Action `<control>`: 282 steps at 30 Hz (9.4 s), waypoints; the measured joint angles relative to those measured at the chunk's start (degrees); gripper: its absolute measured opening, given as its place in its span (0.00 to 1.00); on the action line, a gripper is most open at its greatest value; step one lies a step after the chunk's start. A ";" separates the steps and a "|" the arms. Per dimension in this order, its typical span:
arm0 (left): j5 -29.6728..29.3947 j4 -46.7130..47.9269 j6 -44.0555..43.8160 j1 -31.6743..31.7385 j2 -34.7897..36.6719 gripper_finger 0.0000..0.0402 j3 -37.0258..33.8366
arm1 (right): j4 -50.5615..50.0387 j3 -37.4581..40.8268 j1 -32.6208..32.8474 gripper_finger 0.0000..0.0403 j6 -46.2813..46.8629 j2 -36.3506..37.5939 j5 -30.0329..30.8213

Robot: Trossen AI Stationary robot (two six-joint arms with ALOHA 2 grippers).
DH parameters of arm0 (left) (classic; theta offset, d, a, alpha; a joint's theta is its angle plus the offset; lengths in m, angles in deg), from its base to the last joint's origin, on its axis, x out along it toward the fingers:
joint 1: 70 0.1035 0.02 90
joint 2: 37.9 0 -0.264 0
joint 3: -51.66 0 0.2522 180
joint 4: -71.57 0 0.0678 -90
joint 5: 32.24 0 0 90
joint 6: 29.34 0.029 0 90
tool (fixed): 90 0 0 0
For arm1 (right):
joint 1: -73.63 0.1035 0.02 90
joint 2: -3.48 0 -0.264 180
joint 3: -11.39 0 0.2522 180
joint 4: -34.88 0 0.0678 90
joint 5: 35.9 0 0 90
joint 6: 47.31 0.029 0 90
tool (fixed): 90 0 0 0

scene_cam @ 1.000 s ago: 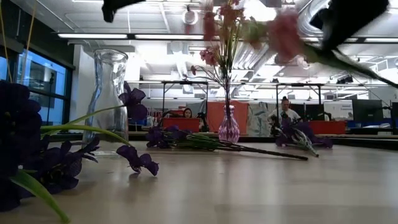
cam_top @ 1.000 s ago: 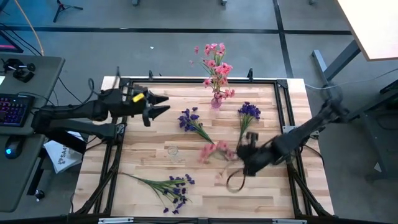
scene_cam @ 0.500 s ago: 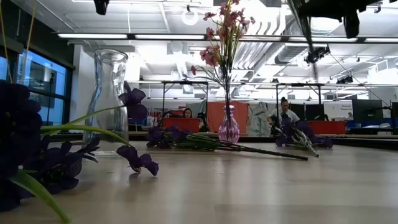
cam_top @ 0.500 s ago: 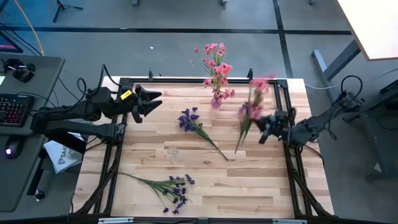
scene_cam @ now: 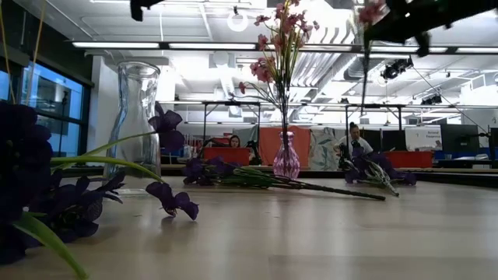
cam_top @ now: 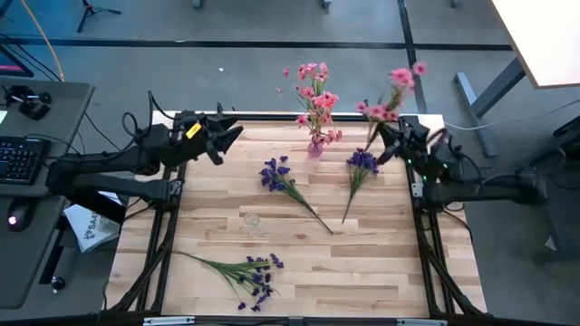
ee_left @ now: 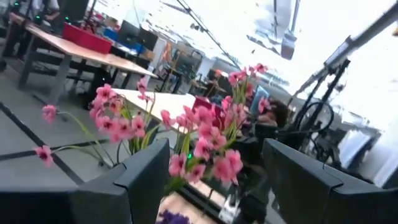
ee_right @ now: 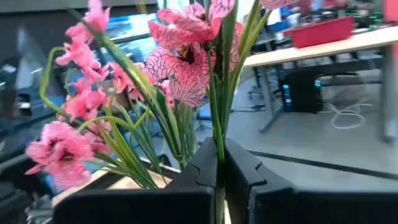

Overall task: Sort flowers into vase by color
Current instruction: Put the pink flowers into the pink vase, then put the right purple flowers into the transparent vase

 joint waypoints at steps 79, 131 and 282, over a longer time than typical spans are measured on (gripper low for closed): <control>-3.14 -16.29 9.77 10.05 -3.41 0.61 -0.04 | 38.68 -10.03 -26.88 0.07 -4.42 -50.77 -48.02; -3.14 -16.05 10.84 10.03 -3.41 0.61 -0.04 | -10.16 -10.03 -32.64 0.59 -16.37 -16.51 -45.42; 24.84 18.84 -6.68 23.41 12.33 0.61 -0.02 | 23.81 -24.90 21.36 0.00 -6.98 -59.39 -40.07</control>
